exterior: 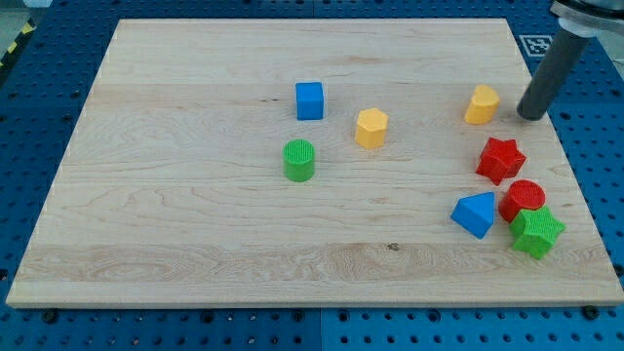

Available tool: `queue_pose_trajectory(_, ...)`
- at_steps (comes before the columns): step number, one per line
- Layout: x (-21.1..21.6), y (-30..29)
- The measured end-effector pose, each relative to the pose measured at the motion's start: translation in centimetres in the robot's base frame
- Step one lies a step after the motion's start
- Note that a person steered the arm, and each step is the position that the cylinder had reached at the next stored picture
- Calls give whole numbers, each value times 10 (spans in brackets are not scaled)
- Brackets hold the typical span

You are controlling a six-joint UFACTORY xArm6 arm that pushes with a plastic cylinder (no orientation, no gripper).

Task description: Move the heart and red star towards the right side of the board

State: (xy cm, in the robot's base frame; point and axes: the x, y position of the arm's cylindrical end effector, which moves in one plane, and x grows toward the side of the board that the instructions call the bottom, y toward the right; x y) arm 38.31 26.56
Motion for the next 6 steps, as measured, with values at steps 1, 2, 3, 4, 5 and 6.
queue_pose_trajectory(1, -5, -27)
queue_pose_trajectory(2, -5, -53)
queue_pose_trajectory(3, -6, -62)
queue_pose_trajectory(4, -4, -57)
queue_pose_trajectory(5, 1, -52)
queue_pose_trajectory(6, 10, -50)
